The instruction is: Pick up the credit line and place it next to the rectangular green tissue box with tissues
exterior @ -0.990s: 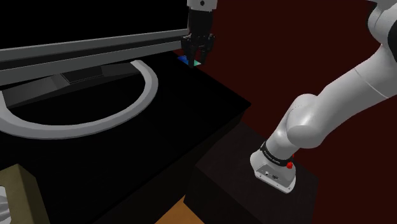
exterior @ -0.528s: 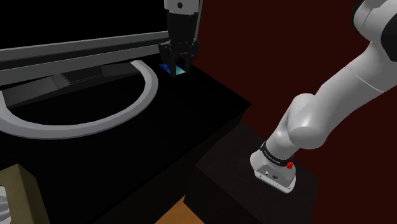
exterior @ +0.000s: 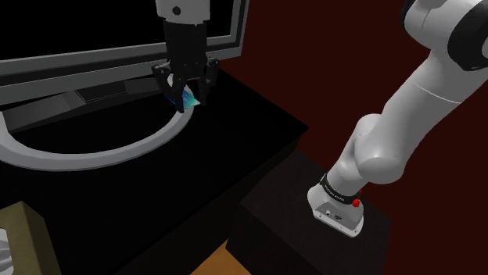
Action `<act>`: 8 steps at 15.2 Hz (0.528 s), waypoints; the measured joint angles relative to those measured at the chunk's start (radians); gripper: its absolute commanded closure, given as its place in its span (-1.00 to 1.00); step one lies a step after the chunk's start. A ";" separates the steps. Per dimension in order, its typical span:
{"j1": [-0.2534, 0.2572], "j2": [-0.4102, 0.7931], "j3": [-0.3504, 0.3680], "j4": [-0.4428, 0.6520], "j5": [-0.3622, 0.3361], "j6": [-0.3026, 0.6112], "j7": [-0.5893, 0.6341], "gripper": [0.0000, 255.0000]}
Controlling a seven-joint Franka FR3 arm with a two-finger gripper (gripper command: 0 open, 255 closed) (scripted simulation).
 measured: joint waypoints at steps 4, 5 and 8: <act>0.047 0.121 0.049 0.141 -0.040 -0.018 0.104 1.00; 0.063 0.151 0.061 0.176 -0.052 -0.021 0.133 1.00; 0.116 0.254 0.089 0.291 -0.095 -0.035 0.214 1.00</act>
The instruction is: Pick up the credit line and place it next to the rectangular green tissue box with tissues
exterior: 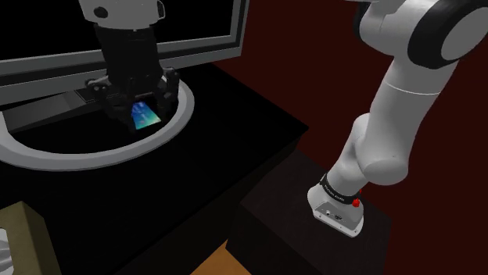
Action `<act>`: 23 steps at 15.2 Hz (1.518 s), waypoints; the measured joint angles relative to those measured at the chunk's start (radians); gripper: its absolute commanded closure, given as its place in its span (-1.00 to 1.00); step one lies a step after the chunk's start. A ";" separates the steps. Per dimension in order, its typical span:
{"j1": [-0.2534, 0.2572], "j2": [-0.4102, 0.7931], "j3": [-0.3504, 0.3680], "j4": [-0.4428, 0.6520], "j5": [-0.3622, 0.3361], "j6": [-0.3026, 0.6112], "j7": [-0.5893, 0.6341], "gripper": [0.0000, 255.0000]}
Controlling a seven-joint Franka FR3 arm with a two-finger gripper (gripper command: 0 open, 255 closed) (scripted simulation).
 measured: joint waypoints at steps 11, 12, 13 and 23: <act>0.135 0.229 0.023 0.234 -0.102 -0.013 0.137 1.00; 0.132 0.224 0.023 0.215 -0.099 0.001 0.135 1.00; 0.130 0.223 0.023 0.200 -0.099 0.015 0.134 1.00; 0.114 0.218 0.019 0.054 -0.097 0.155 0.122 1.00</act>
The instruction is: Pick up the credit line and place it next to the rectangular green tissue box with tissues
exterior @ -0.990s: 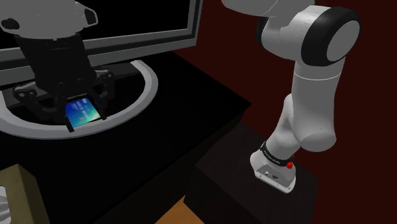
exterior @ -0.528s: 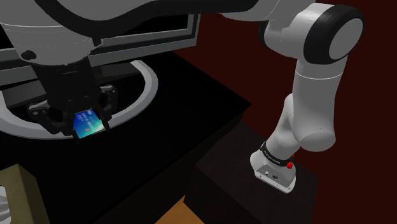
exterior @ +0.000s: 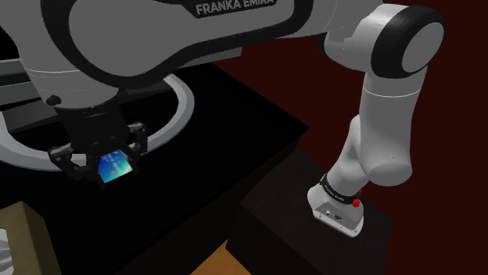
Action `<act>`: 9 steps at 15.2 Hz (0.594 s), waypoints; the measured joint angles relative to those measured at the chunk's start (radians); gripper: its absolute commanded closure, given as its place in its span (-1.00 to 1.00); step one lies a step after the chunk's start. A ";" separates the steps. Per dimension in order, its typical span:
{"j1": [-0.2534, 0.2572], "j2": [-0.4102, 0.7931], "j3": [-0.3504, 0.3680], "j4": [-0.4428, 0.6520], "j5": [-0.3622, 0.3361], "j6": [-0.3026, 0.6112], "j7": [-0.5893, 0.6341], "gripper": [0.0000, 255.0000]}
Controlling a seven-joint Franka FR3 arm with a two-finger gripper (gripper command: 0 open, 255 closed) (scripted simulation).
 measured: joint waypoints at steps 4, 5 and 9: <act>-0.003 0.003 -0.002 -0.048 -0.001 0.050 -0.002 1.00; -0.003 0.006 -0.003 -0.055 -0.003 0.060 -0.003 1.00; -0.006 0.013 -0.005 -0.103 -0.006 0.113 -0.006 1.00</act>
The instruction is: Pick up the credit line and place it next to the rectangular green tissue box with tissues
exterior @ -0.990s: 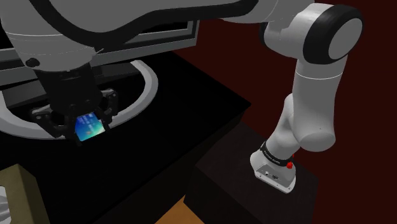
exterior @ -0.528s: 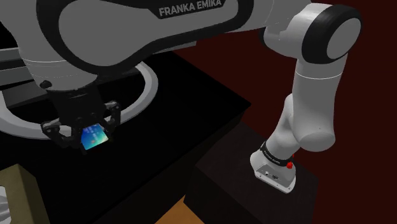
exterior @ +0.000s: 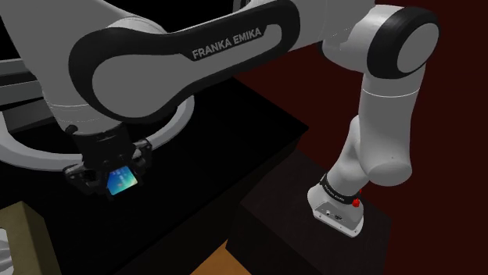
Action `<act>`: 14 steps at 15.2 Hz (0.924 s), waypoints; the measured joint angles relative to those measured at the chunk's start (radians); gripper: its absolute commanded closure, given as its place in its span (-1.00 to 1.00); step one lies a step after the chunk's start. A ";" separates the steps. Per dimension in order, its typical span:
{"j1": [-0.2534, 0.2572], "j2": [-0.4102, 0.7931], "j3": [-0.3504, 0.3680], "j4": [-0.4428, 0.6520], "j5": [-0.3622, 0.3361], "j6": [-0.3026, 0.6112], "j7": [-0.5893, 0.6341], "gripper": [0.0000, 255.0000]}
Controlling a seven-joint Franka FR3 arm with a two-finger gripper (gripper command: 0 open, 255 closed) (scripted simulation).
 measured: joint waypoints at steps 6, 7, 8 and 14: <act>0.002 0.022 -0.005 -0.052 -0.010 0.072 0.001 1.00; 0.002 0.026 -0.006 -0.058 -0.011 0.082 0.000 1.00; 0.003 0.033 -0.008 -0.061 -0.014 0.091 0.001 1.00; 0.005 0.061 -0.016 -0.105 -0.026 0.161 0.000 1.00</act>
